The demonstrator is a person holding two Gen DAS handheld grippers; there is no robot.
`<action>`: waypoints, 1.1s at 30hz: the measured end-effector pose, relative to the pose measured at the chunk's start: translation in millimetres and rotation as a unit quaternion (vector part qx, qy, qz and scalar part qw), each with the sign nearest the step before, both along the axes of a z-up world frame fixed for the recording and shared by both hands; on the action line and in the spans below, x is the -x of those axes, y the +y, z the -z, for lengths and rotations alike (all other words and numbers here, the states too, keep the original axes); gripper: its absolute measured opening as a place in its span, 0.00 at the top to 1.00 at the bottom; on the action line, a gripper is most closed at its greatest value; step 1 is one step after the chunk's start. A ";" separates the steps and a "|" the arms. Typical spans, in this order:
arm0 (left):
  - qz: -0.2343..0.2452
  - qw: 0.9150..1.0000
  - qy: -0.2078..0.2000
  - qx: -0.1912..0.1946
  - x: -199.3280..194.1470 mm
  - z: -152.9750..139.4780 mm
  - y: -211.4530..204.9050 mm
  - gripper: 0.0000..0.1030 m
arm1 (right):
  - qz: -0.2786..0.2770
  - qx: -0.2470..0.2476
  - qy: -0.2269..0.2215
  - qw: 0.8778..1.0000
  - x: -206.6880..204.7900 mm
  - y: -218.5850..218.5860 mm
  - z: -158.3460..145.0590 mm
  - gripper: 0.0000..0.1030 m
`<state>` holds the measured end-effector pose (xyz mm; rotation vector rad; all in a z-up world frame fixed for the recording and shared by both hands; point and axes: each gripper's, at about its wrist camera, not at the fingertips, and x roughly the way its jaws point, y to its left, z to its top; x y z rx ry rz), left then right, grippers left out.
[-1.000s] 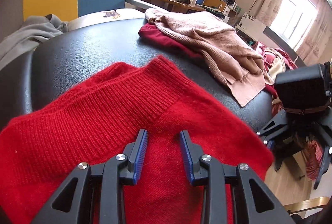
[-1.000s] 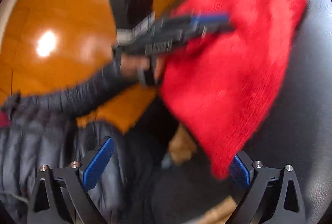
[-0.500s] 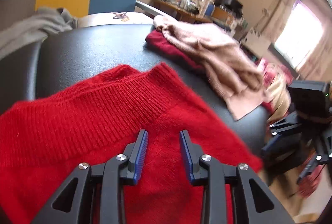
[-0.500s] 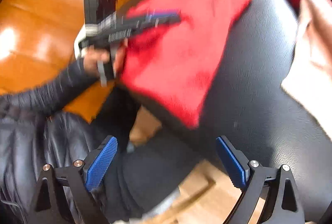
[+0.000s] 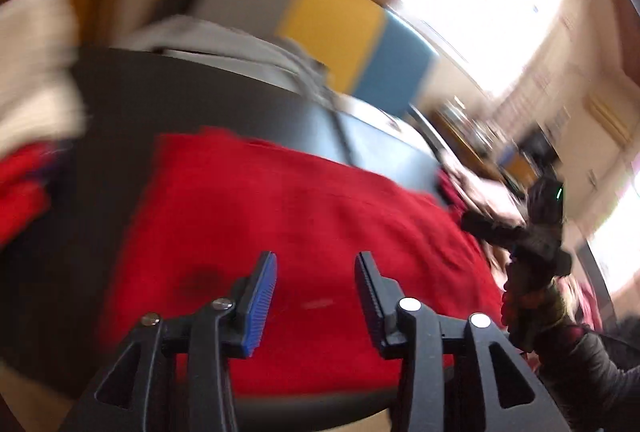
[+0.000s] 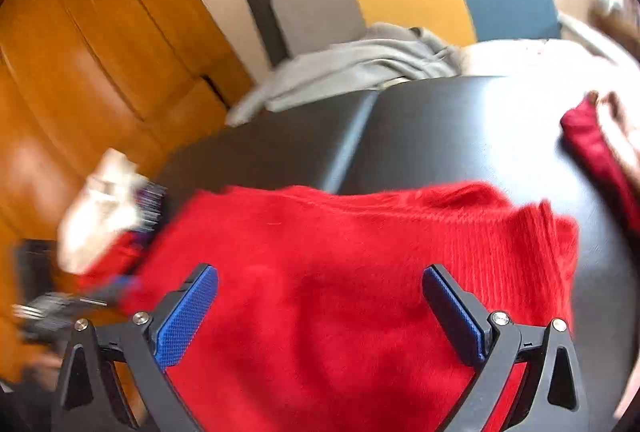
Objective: Fold clothes
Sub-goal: 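Open both grippers and press the folded sweater flat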
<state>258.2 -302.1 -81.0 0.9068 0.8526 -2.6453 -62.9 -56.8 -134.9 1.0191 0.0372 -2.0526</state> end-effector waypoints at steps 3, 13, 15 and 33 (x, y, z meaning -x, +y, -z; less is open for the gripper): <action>-0.040 0.999 -0.016 -0.017 -41.4 15.5 -35.1 0.53 | 0.017 -0.052 0.015 0.998 13.3 -10.2 14.2 0.00; 0.031 0.997 -0.034 -0.054 -34.2 52.6 -61.1 0.49 | 0.007 -0.060 0.027 0.998 36.6 6.4 39.2 0.00; 0.051 0.996 -0.035 -0.066 -23.1 57.6 -60.3 0.49 | 0.007 -0.057 0.028 0.998 33.8 7.8 38.8 0.00; 0.055 0.991 -0.122 -0.031 -39.9 56.1 -36.8 0.91 | 0.007 -0.028 0.020 0.999 32.0 15.3 37.0 0.00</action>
